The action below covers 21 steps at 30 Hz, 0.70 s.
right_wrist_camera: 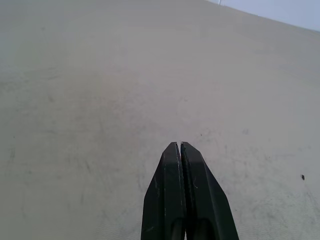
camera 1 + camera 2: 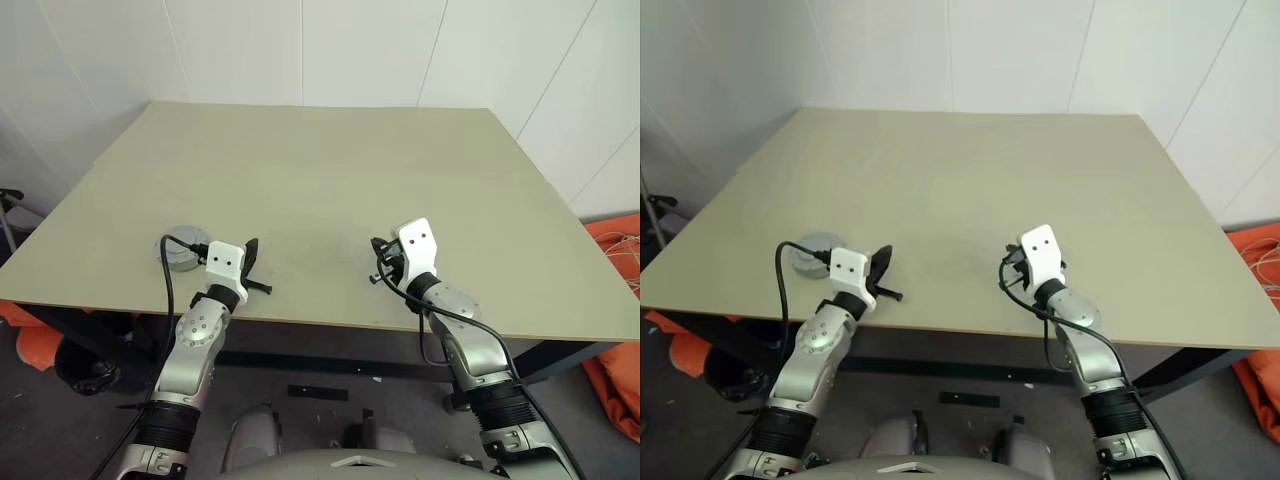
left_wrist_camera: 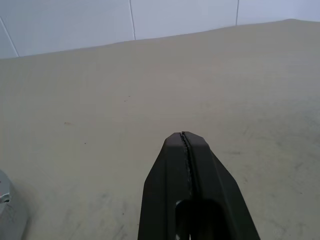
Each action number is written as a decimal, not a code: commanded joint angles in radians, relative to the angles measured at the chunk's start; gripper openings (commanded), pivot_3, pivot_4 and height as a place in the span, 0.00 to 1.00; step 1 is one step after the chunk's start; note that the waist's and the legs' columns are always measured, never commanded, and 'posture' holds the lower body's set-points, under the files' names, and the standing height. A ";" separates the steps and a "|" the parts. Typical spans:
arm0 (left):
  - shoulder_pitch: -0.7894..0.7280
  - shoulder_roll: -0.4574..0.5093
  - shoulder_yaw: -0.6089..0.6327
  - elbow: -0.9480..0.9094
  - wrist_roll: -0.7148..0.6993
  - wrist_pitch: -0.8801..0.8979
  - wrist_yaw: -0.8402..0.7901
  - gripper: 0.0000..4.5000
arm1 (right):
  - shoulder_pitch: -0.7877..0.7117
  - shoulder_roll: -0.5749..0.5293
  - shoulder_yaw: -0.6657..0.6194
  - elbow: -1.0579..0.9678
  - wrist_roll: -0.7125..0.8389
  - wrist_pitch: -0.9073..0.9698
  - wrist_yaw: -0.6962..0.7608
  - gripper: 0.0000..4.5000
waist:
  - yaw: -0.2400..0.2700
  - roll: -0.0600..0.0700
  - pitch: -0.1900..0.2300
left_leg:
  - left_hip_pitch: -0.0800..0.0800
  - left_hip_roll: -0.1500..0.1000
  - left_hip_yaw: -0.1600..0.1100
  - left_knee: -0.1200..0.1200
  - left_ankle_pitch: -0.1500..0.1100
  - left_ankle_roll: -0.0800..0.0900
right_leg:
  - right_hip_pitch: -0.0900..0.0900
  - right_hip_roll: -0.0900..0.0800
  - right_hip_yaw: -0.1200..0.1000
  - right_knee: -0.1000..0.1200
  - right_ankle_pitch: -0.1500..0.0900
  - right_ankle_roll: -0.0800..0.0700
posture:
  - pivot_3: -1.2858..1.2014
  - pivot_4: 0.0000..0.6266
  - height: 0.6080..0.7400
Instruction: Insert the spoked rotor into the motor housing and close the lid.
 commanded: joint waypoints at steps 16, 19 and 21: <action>-0.019 -0.010 0.026 -0.030 0.022 -0.006 -0.006 0.00 | -0.023 0.011 -0.025 -0.014 -0.011 -0.007 0.001 0.00 | 0.000 0.000 0.000 | 0.000 0.000 0.000 0.000 0.000 0.000 | 0.000 0.000 0.000 0.000 0.000 0.000 | 0.52 0.00 1.00; -0.018 -0.010 0.026 -0.032 0.023 -0.005 -0.006 0.00 | -0.021 0.012 -0.027 -0.016 -0.012 -0.004 -0.001 0.00 | 0.000 0.000 0.000 | 0.000 0.000 0.000 0.000 0.000 0.000 | 0.000 0.000 0.000 0.000 0.000 0.000 | 0.52 0.00 1.00; -0.017 -0.010 0.027 -0.034 0.023 -0.004 -0.005 0.00 | -0.019 0.012 -0.027 -0.018 -0.012 -0.002 -0.001 0.00 | 0.000 0.000 0.000 | 0.000 0.000 0.000 0.000 0.000 0.000 | 0.000 0.000 0.000 0.000 0.000 0.000 | 0.52 0.00 1.00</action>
